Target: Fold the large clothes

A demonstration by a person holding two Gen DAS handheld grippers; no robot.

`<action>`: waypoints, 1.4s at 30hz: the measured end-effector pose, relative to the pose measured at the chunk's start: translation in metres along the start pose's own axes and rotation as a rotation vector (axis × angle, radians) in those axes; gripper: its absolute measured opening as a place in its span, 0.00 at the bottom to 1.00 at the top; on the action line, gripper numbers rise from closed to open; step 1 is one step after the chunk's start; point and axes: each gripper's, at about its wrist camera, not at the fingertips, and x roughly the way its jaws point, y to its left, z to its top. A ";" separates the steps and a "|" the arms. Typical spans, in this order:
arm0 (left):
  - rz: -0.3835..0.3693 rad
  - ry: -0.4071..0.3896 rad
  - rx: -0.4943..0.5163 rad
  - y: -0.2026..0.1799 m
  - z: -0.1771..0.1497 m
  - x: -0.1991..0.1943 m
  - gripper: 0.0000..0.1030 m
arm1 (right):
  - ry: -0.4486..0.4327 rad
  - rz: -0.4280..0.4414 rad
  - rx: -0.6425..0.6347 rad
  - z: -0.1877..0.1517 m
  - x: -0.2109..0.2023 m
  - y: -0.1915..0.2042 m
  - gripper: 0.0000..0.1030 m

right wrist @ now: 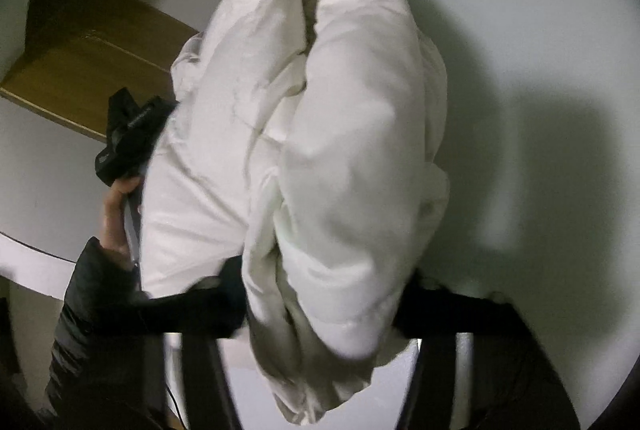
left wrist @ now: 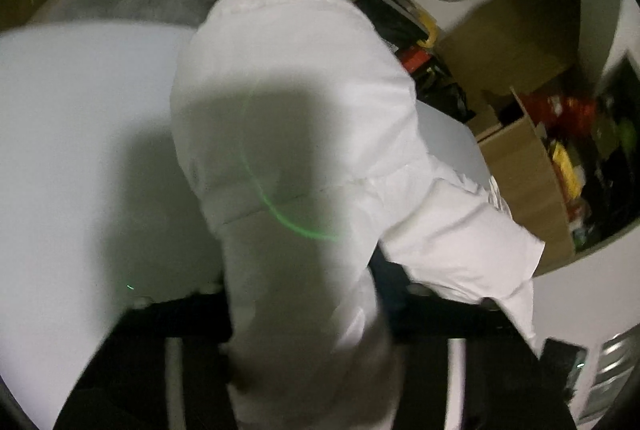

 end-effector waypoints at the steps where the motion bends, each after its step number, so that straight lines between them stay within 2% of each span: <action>1: 0.014 -0.005 0.013 -0.004 -0.001 -0.006 0.31 | -0.007 -0.005 -0.011 -0.002 -0.003 0.004 0.35; 3: 0.050 -0.028 0.054 -0.014 -0.003 -0.021 0.26 | -0.035 -0.022 -0.036 -0.005 -0.008 0.011 0.26; 6: 0.061 -0.066 0.081 -0.025 -0.005 -0.054 0.25 | -0.069 -0.029 -0.084 -0.004 -0.012 0.017 0.23; 11: 0.095 -0.122 0.138 -0.032 -0.017 -0.122 0.25 | -0.079 0.026 -0.171 -0.015 -0.016 0.040 0.23; 16: 0.132 -0.163 0.151 -0.025 -0.053 -0.186 0.25 | -0.082 0.070 -0.254 -0.019 -0.027 0.055 0.23; 21: 0.160 -0.172 0.113 -0.001 -0.114 -0.230 0.25 | -0.048 0.103 -0.312 -0.034 -0.028 0.053 0.23; 26: 0.179 -0.130 0.057 0.032 -0.169 -0.229 0.25 | 0.014 0.109 -0.330 -0.052 -0.037 0.062 0.23; 31: 0.167 -0.104 0.014 0.061 -0.191 -0.199 0.25 | 0.083 0.071 -0.305 -0.049 -0.025 0.063 0.24; 34: 0.167 -0.131 0.029 0.065 -0.194 -0.194 0.26 | 0.068 0.059 -0.304 -0.047 -0.021 0.063 0.30; 35: 0.178 -0.136 0.034 0.065 -0.196 -0.194 0.26 | 0.076 0.063 -0.275 -0.048 -0.021 0.058 0.38; 37: 0.188 -0.140 0.030 0.064 -0.196 -0.197 0.32 | 0.081 0.055 -0.245 -0.054 -0.022 0.056 0.53; 38: 0.191 -0.129 0.019 0.066 -0.196 -0.199 0.35 | 0.081 0.041 -0.249 -0.056 -0.022 0.056 0.65; 39: 0.200 -0.121 0.002 0.067 -0.199 -0.202 0.43 | 0.077 0.026 -0.253 -0.055 -0.025 0.054 0.73; 42: 0.231 -0.177 -0.046 0.068 -0.205 -0.230 0.99 | 0.004 -0.009 -0.238 -0.053 -0.045 0.055 0.81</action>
